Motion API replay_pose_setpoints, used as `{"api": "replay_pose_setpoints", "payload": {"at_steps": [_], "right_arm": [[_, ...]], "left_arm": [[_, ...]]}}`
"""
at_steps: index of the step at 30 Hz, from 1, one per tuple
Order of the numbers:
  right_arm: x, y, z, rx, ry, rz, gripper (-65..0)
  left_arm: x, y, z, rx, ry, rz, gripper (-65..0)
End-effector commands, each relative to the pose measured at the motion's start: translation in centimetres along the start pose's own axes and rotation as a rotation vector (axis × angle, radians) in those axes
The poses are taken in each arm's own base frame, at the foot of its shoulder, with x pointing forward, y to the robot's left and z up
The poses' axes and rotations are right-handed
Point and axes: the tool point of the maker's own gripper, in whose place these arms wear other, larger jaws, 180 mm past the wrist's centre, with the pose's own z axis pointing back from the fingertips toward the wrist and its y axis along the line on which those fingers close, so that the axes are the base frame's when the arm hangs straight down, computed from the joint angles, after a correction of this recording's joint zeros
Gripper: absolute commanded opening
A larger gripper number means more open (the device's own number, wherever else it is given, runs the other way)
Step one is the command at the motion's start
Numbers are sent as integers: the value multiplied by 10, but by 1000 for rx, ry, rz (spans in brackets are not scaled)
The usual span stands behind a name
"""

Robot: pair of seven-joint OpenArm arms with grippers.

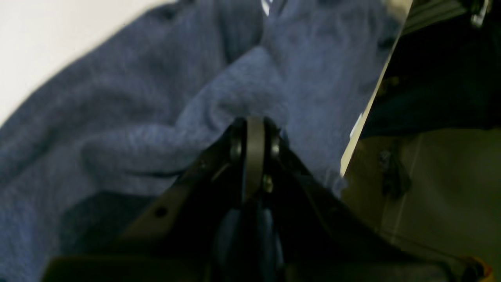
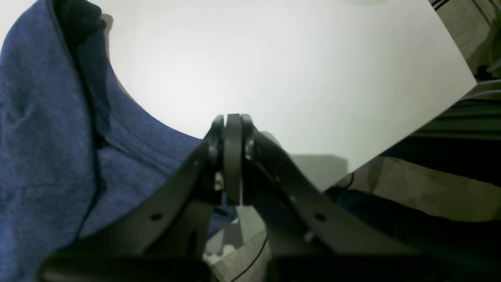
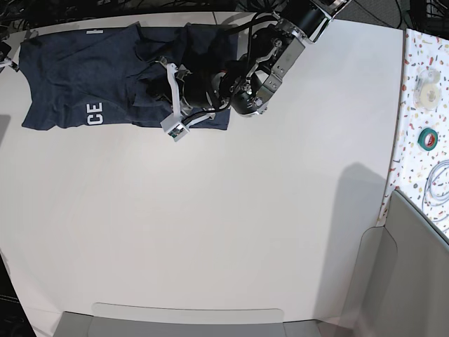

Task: Layout the t-shirt on the table in an organized manner, then fold the t-shirt properly
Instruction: 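Lower the folded end onto the shirt and press it with the left gripper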

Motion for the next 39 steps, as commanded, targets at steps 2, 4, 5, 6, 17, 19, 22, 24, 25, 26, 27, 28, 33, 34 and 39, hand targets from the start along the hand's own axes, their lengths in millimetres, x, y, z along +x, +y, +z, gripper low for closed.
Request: {"api": "replay_pose_setpoints", "payload": {"at_steps": [2,4,5,6,17,19,22,24,25,26,27,28,33,34,39], "right_arm": [[15,-4,5,-10,-47,17,-650],[13,-4,2,-5,-39,8,-650],[10,-4,0,0,-29,-1,-650],[7,-5,-3,3,-17,-8,-650],[-13,-3,-20,43,42,-66,-650],[-11,-3,-20,42,38,-65,-650],[-10,-2,-20,43,35,-65,-650],[-10,-2,-20,43,35,-65,-650],[-9,-2,-20,44,33,-66,-650],[-10,-2,-20,45,34,-67,-650],[-10,-2,-20,45,34,-67,-650],[-10,-2,-20,45,34,-67,-650],[-9,-2,-19,43,33,-64,-650],[-10,-3,-19,42,35,-64,-650],[-11,-3,-19,41,38,-64,-650]], "left_arm": [[17,-7,3,-23,-52,-19,-634],[22,-10,5,-28,-71,-28,-631],[24,-11,7,-28,-79,-35,-629],[28,-13,11,-29,-96,-45,-629],[28,27,49,86,-49,-43,-629],[17,32,51,99,3,-46,-629],[12,33,52,101,23,-46,-629],[11,32,51,99,26,-46,-629],[9,28,48,88,38,-57,-629],[7,23,44,76,50,-72,-629],[4,18,41,64,64,-85,-629],[0,11,37,49,78,-100,-629],[-14,0,20,11,124,-101,-629],[-11,1,16,8,107,-90,-629],[13,20,8,37,47,-79,-629]]}}
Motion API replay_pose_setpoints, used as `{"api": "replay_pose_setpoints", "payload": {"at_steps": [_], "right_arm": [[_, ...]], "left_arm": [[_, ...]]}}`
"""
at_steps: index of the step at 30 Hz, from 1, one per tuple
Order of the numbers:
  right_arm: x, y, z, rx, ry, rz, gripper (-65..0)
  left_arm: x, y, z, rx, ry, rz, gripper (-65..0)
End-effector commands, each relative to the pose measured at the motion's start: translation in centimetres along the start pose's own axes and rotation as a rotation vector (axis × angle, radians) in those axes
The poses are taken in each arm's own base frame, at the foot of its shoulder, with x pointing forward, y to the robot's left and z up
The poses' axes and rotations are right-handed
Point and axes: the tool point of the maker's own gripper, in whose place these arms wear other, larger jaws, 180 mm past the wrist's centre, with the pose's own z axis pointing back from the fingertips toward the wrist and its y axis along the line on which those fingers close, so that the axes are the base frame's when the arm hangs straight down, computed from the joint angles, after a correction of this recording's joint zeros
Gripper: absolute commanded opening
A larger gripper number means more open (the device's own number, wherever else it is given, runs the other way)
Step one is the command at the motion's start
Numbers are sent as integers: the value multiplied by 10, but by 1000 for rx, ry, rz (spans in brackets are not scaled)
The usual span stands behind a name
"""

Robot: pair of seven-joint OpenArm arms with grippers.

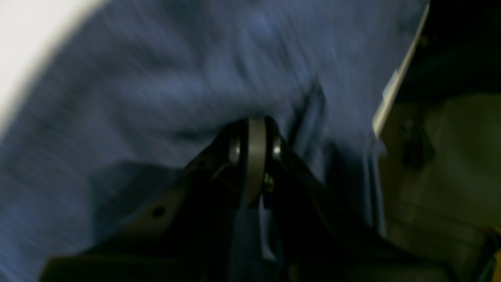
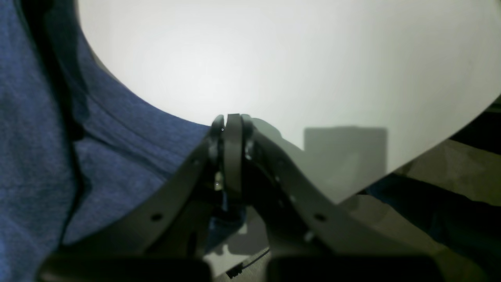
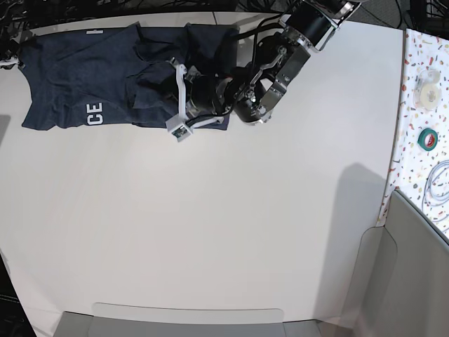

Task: Layout the t-shirt on the table in an organized manner, then fold the t-shirt properly
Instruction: 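Lower the folded end onto the shirt and press it with the left gripper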

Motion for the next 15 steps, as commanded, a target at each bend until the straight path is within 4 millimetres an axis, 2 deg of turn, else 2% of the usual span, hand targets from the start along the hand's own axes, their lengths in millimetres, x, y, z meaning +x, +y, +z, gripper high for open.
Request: {"api": "replay_pose_setpoints", "payload": {"at_steps": [1,7,9,13,15], "right_arm": [[17,-4,7,-11,-52,20,-650],[17,-3,7,-10,-52,21,-650],[18,-3,7,-10,-55,21,-650],[18,-3,6,-9,-53,19,-650],[18,-3,6,-7,-53,18,-650]], "left_arm": [[22,-4,2,-15,-58,-12,-629],[59,2,6,-13,-179,38,-630],[65,15,15,5,-233,108,-632],[60,45,38,57,-298,230,-630],[42,58,52,96,-251,246,-632]]}}
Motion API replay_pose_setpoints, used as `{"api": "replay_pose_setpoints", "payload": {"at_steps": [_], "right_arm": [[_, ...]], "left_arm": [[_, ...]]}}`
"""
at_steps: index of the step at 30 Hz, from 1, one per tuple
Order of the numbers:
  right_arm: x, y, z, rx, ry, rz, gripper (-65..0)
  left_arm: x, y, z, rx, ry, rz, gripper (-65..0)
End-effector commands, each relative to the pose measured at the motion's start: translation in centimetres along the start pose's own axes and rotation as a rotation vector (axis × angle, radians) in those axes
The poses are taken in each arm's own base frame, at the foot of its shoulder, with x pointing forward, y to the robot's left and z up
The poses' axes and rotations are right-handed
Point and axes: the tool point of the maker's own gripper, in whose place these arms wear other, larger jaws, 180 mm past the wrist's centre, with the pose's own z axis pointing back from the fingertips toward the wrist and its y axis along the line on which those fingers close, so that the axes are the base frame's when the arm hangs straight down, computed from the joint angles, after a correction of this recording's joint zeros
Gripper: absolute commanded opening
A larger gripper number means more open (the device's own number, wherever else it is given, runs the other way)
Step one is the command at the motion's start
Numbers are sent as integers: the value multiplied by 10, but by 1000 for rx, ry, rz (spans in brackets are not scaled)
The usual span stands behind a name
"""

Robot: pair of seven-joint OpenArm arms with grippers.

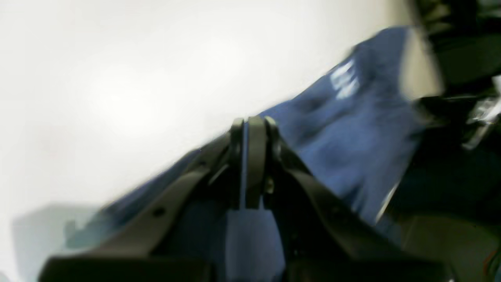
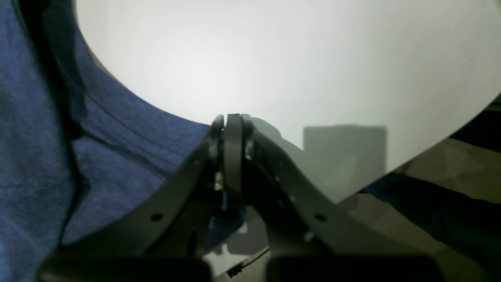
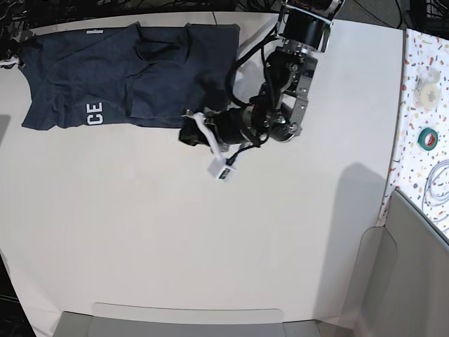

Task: Layout the t-shirt on the table in an organized manner, then fold the t-shirt properly
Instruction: 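Lower the folded end onto the shirt and press it with the left gripper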

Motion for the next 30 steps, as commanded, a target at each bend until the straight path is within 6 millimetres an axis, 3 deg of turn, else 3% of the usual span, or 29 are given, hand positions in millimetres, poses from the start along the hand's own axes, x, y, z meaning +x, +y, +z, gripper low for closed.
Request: {"api": "replay_pose_setpoints", "payload": {"at_steps": [1,6,12,21,26,30], "right_arm": [[18,-4,6,-9,-53,19,-650],[20,-3,6,-7,-57,18,-650],[23,1,4,0,-66,13,-650],[22,1,4,0,-64,12,-650],[23,1,4,-1,-65,13,-650],[24,1,4,-1,-67,14,-650]], "left_arm": [[8,-4,10,-11,-18,-28,-632],[-41,10,48,63,133,-89,-631],[-68,6,76,94,158,-148,-630],[-82,-3,72,69,180,-132,-630],[-102,-38,54,-27,253,-201,-630],[-97,-59,41,-72,262,-210,-630]]}}
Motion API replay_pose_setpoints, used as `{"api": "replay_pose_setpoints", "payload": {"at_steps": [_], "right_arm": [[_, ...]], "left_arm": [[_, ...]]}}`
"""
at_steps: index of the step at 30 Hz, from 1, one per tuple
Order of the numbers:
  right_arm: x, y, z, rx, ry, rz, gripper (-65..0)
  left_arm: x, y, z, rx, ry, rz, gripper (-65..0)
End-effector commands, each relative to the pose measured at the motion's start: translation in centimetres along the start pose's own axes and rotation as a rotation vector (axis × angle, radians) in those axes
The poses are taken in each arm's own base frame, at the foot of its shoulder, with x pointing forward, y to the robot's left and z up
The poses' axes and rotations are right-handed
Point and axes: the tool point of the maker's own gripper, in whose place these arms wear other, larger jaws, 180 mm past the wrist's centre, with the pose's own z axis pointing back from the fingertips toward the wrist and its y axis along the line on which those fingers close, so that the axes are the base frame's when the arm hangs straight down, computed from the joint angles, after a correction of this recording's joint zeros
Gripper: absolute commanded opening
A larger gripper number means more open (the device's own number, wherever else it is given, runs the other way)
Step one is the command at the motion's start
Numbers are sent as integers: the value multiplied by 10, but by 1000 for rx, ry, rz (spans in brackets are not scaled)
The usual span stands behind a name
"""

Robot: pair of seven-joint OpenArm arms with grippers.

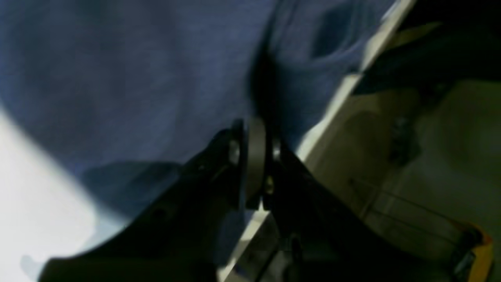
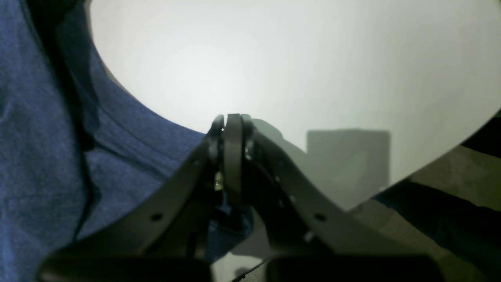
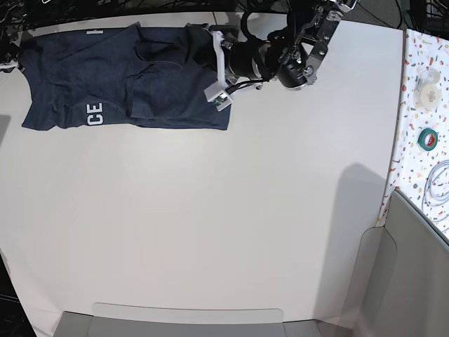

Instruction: Layout the t-shirt on the table in an organized manner, then fold the t-shirt properly

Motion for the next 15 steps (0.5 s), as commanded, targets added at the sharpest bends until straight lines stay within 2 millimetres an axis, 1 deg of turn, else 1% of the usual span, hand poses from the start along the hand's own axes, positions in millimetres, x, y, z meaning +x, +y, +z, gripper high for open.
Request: {"api": "replay_pose_setpoints", "payload": {"at_steps": [1,3,5,8,10,11,13,15], "right_arm": [[17,-4,6,-10,-48,20,-650],[17,-4,6,-10,-48,20,-650],[17,-4,6,-10,-48,20,-650],[17,-4,6,-10,-48,20,-650],[17,-4,6,-11,-49,21,-650],[17,-4,6,-12,-48,22,-650],[17,-5,7,-14,-46,23,-650],[17,-5,7,-14,-46,23,-650]], "left_arm": [[12,-2,2,-4,-30,-14,-630],[13,-7,-5,-20,-17,-6,-630],[16,-7,-11,-23,-10,-4,-630],[17,-14,-24,-41,2,-11,-630],[17,-20,-32,-53,14,-20,-630],[17,-26,-36,-66,23,-26,-630],[15,-35,-39,-82,34,-26,-630],[21,-37,-36,-82,20,-48,-630]]}}
